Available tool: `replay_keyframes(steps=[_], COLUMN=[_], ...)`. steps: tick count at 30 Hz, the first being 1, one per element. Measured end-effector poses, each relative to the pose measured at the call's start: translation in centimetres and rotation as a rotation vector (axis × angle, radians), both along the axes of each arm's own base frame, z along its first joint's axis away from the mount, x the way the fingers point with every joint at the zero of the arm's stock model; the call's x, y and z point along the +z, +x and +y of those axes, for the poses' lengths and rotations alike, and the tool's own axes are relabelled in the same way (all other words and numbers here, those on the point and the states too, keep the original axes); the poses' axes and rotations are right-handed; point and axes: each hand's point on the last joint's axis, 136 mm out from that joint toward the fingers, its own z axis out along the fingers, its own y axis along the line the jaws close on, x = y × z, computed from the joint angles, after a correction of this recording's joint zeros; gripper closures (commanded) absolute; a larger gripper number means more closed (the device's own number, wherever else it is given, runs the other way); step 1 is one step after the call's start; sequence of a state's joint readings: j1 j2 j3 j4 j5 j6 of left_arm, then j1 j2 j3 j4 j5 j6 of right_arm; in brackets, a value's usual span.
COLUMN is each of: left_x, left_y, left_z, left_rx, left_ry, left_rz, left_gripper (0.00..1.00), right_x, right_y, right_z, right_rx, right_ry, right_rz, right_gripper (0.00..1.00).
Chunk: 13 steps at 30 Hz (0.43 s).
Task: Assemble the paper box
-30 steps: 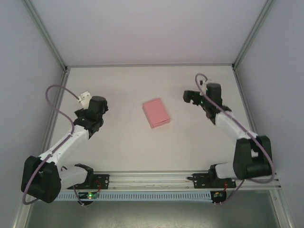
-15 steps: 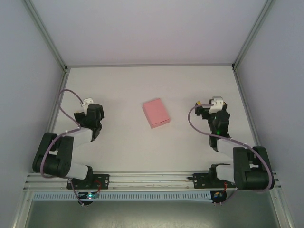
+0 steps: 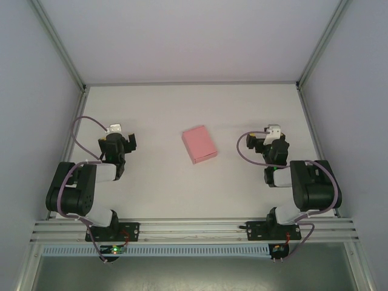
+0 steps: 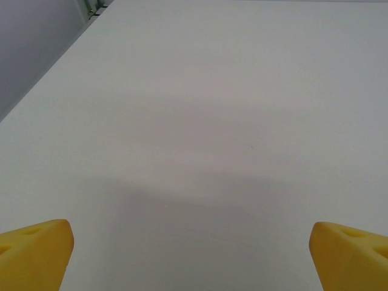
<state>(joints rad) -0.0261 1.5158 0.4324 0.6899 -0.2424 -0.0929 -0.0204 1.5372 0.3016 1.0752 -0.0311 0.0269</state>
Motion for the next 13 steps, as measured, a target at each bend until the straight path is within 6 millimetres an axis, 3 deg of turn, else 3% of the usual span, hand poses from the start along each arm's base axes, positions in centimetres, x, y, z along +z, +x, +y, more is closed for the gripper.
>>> replay_keyframes(steps=[3,13], left_x=[0.0,-0.1], left_y=[0.1,0.1], left_z=[-0.3,-0.5], left_rx=[-0.018,-0.028], left_ry=[-0.01,-0.015], left_rz=[0.0,0.0], left_gripper=[0.0,0.0], right_x=[0.9,-0.1], right_y=[0.4,0.2], right_z=[-0.1,-0.3], right_rx=[-0.019,-0.039], right_ry=[-0.009,-0.02], right_rz=[-0.024,0.019], right_gripper=[0.02,0.02])
